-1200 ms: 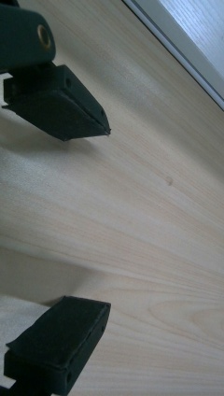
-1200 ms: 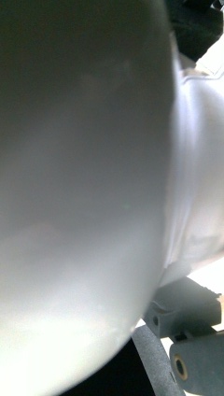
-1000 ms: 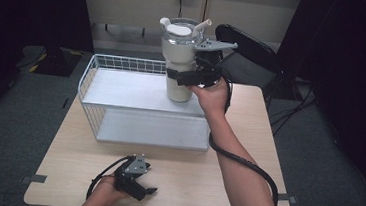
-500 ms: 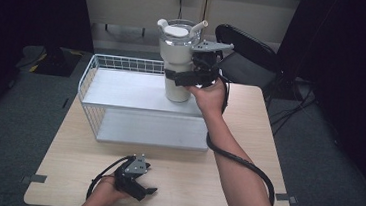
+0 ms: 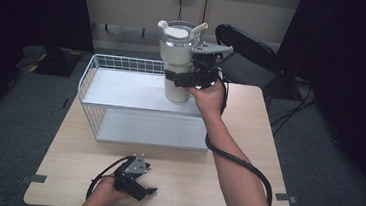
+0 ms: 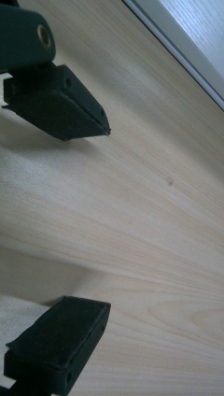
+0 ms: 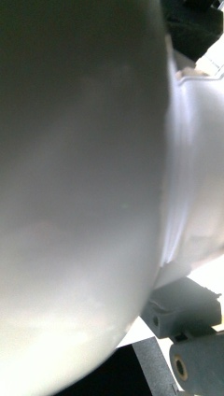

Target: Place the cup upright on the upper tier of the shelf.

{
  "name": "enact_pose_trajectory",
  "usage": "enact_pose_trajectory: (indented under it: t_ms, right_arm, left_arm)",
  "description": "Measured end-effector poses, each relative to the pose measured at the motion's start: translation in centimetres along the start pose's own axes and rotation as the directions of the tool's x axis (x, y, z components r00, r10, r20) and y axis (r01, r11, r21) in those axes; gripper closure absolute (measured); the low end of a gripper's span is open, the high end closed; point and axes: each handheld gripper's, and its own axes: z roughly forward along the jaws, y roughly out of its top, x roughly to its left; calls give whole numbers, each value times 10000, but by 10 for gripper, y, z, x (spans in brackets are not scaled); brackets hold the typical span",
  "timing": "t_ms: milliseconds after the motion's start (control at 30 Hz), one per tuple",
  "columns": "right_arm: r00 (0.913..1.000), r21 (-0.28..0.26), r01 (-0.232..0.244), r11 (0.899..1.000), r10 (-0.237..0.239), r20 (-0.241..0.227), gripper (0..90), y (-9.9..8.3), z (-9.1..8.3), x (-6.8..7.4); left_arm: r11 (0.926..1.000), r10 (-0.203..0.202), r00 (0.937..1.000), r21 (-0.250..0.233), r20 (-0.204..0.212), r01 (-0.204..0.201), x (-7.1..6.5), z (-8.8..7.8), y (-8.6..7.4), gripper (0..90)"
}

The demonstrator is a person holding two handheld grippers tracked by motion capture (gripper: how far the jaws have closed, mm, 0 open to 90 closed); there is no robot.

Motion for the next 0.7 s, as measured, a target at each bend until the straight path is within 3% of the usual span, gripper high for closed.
enact_pose_trajectory:
  t_ms: [133,400,700]
  right_arm:
    - [9999,-63,-143,9999,143,8,88,-3,-3,-1]
    - [9999,-279,62,9996,-64,-83,86,-7,-6,-2]
    - [9992,135,316,9994,-319,229,83,-7,-9,2]
  left_arm:
    - [10000,-51,10000,-49,-21,51,0,0,0,125]
    - [9999,-105,9999,-43,-58,105,-1,-1,-1,124]
    - [9999,-112,9999,-40,-70,112,-1,-1,-1,125]
